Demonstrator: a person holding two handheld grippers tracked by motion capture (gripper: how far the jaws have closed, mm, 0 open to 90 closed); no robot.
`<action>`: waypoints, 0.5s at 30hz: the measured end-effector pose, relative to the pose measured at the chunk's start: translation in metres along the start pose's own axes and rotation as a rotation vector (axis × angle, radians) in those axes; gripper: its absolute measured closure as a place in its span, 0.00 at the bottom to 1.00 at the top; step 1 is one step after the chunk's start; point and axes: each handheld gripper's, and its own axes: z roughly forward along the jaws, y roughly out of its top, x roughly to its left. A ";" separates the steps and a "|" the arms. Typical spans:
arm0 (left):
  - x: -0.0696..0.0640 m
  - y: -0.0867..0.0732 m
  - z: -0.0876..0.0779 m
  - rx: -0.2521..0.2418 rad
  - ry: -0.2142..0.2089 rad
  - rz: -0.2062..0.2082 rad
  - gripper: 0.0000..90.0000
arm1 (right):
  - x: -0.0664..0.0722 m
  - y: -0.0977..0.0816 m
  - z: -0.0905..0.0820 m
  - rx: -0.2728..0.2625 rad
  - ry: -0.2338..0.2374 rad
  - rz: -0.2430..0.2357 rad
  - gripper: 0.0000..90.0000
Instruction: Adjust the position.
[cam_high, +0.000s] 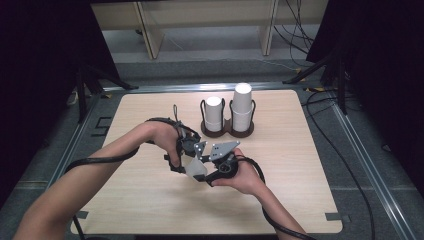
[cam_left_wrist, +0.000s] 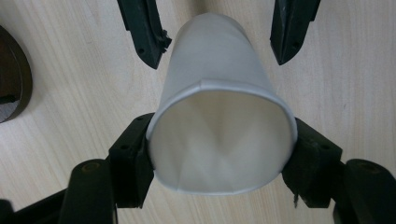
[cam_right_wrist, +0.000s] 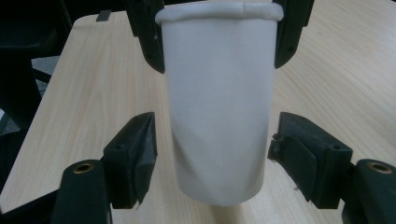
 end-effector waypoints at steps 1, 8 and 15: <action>0.000 0.000 0.000 0.001 -0.002 -0.002 0.37 | 0.001 0.000 0.000 0.006 0.002 0.002 0.33; 0.000 0.000 -0.001 0.007 0.000 0.003 0.37 | 0.001 -0.001 0.006 -0.007 -0.006 -0.001 0.33; 0.000 0.000 -0.001 0.007 -0.001 0.003 0.37 | 0.001 -0.003 0.009 0.000 -0.003 -0.010 0.34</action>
